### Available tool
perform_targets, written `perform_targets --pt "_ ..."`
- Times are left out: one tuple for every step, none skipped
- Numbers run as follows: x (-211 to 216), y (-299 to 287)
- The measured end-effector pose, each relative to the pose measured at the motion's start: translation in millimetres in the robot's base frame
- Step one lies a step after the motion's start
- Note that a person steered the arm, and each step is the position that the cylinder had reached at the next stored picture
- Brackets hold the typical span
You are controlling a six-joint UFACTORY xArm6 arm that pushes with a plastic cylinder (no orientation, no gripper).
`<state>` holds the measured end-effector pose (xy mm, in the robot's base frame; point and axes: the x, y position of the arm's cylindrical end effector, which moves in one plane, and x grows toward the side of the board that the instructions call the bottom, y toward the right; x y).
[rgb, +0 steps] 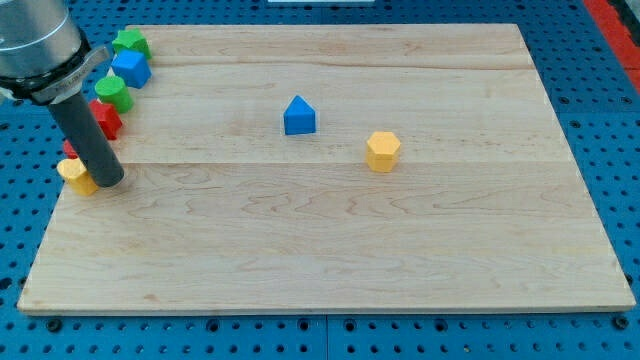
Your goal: Push the blue triangle slightly to the bottom of the board
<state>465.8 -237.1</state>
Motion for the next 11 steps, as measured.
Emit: perform_targets --pt "-1.8 0.0" --pt "-5.5 67.6" --pt "-35.0 131.5" --pt "-90.1 127.9" --pt "-135.6 172.3" --pt "-147.2 255.6" --pt "-145.8 304.3" --pt "-122.9 279.4" --pt "-117.9 204.5" --pt "-77.3 193.6" --pt "-37.8 179.6"
